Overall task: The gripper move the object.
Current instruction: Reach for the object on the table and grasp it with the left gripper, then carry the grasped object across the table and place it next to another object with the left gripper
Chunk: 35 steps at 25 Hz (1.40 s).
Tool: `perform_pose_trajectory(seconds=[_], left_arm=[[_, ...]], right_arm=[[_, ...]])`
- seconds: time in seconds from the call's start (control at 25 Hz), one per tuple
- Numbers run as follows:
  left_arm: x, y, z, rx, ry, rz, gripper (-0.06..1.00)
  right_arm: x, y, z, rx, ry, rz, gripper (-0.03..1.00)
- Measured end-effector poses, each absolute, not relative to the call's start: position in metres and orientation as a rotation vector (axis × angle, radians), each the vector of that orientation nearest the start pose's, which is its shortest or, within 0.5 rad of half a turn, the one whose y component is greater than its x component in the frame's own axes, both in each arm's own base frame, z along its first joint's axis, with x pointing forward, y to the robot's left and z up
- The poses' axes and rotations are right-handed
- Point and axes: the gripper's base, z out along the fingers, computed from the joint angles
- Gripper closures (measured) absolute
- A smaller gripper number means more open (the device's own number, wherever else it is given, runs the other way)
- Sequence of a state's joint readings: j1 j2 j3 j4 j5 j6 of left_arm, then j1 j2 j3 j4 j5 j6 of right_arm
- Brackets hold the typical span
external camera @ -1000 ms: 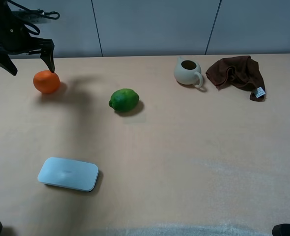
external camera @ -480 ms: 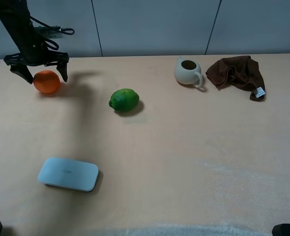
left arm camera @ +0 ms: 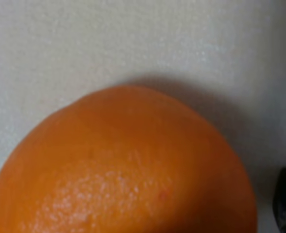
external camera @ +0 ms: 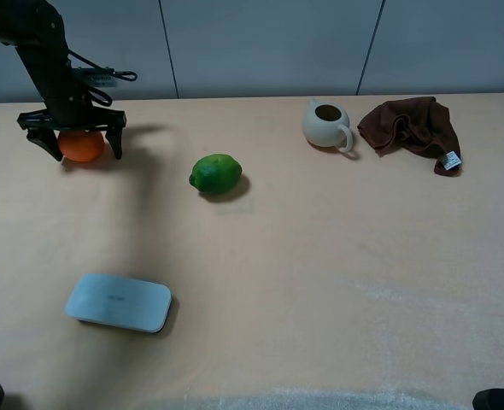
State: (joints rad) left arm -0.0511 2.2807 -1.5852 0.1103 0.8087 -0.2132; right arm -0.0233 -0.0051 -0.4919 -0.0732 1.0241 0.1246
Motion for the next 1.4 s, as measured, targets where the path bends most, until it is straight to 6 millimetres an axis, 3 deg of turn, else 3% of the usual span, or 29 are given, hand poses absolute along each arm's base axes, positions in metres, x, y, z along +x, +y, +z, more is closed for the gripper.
perform_pose_trajectory(seconds=[0.16, 0.4, 1.08, 1.4], left_arm=[[0.447, -0.016, 0.097, -0.134, 2.963, 0.095, 0.00], [0.447, -0.015, 0.097, -0.126, 2.954, 0.102, 0.20], [0.447, -0.015, 0.097, -0.125, 2.953, 0.103, 0.20], [0.451, -0.015, 0.122, -0.141, 2.970, 0.116, 0.20]], right_arm=[[-0.004, -0.006, 0.278, 0.150, 2.003, -0.022, 0.27], [-0.003, -0.006, 0.278, 0.150, 2.002, -0.022, 0.27], [-0.003, -0.006, 0.278, 0.150, 2.002, -0.022, 0.27], [-0.004, -0.006, 0.278, 0.150, 2.003, -0.022, 0.27]])
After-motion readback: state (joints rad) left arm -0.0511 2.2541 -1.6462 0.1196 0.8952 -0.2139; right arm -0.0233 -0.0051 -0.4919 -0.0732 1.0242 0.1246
